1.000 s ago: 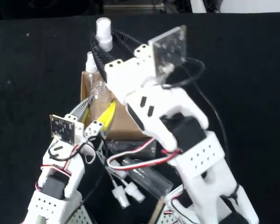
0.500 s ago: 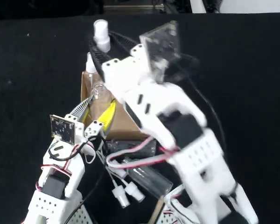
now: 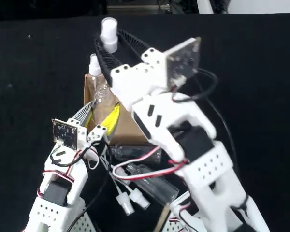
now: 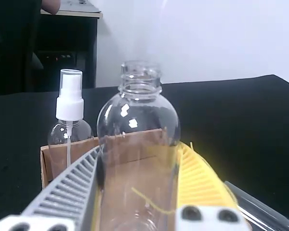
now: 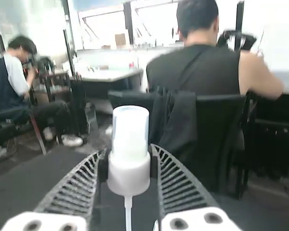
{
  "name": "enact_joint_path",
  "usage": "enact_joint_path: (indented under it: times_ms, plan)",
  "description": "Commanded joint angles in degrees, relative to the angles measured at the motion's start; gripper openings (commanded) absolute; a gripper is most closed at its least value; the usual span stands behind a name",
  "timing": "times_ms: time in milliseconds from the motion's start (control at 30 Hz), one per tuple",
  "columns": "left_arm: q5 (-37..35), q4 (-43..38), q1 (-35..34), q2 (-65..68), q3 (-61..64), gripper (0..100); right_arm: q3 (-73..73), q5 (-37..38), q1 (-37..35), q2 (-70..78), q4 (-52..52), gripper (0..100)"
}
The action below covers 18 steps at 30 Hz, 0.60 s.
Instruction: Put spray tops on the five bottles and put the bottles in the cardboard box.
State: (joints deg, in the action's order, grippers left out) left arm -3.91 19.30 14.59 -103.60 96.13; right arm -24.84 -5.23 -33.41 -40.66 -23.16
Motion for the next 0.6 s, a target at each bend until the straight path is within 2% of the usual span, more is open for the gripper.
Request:
enact_joint_path:
  times_ms: [0, 167, 567]
  plan:
    - [-0.53, -1.58, 0.48, -0.7, 1.27, 5, 1.98, 0.53, -2.81, 2.51, 1.58, 1.1]
    - [-0.53, -1.58, 0.4, -0.7, 1.27, 5, 2.24, 0.62, -5.1, 3.3, -0.88, 1.1]
    - [-0.53, -1.58, 0.4, -0.7, 1.27, 5, 6.9, 1.05, -3.25, 1.54, -4.48, 1.1]
